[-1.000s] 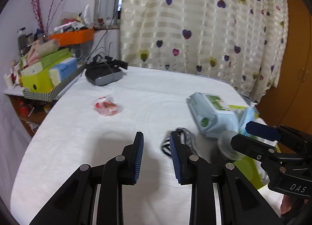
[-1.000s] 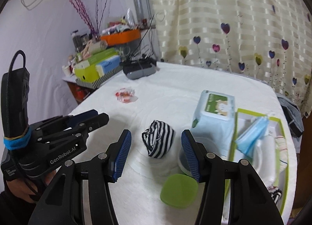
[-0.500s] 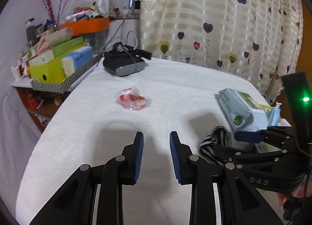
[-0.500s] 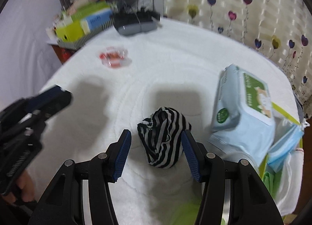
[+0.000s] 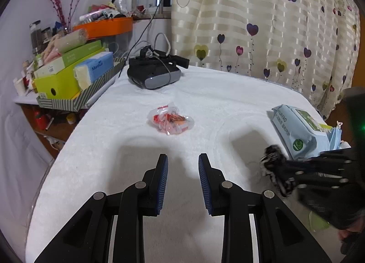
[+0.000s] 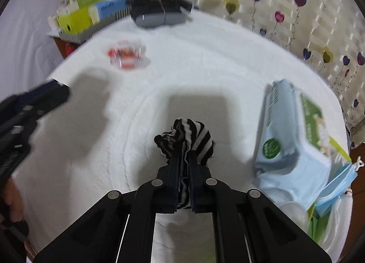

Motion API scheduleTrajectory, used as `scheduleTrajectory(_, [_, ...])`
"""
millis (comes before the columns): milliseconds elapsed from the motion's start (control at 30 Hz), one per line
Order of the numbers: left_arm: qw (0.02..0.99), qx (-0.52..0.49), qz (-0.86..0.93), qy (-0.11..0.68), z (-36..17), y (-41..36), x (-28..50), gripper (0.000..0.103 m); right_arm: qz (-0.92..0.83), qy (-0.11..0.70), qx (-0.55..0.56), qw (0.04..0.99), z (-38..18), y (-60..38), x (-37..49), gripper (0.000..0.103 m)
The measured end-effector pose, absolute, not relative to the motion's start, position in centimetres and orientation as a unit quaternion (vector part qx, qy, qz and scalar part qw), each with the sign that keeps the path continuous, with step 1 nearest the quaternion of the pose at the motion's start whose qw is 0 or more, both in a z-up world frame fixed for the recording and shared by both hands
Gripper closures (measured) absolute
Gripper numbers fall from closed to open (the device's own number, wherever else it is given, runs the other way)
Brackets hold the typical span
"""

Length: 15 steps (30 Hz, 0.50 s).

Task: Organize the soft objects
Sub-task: 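Grasp the striped sock with the right gripper while the left gripper grasps the candy packet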

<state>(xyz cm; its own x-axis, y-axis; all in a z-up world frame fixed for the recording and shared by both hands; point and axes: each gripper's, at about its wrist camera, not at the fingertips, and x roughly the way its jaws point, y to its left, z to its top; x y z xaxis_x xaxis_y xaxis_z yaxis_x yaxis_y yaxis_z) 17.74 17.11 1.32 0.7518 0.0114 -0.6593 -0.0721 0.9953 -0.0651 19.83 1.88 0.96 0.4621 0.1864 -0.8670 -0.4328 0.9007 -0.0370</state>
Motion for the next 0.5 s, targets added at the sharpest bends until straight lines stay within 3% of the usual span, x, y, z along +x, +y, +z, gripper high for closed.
scheduleTrajectory(267, [0.936, -0.040, 0.017, 0.350, 0.8, 17.6, 21.6, 0.059, 0.210, 0.440, -0.095, 0.868, 4.5, 0.9, 18.5, 0.096])
scheduleTrajectory(500, [0.928, -0.040, 0.036, 0.369, -0.5, 18.8, 25.4, 0.056, 0.222, 0.429, -0.086, 0.871, 5.3, 0.3, 18.3, 0.096])
